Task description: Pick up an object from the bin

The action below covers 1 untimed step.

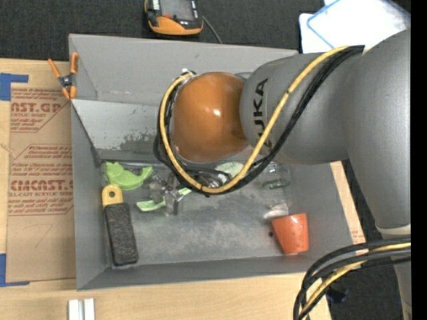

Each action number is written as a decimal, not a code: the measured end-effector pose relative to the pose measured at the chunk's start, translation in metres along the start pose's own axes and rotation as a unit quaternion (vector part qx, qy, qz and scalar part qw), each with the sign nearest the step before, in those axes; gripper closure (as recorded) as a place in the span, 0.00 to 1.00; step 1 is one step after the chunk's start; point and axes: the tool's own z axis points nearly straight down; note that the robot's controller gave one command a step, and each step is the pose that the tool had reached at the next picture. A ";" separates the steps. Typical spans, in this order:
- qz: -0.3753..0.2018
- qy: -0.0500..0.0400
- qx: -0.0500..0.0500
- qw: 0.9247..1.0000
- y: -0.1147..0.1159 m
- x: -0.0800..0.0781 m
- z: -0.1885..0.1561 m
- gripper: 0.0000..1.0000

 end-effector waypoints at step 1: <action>0.056 0.010 -0.002 0.998 -0.001 0.051 0.010 1.00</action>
Offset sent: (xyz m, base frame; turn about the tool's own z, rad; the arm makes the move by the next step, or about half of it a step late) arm 0.0002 0.0025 0.0353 0.0147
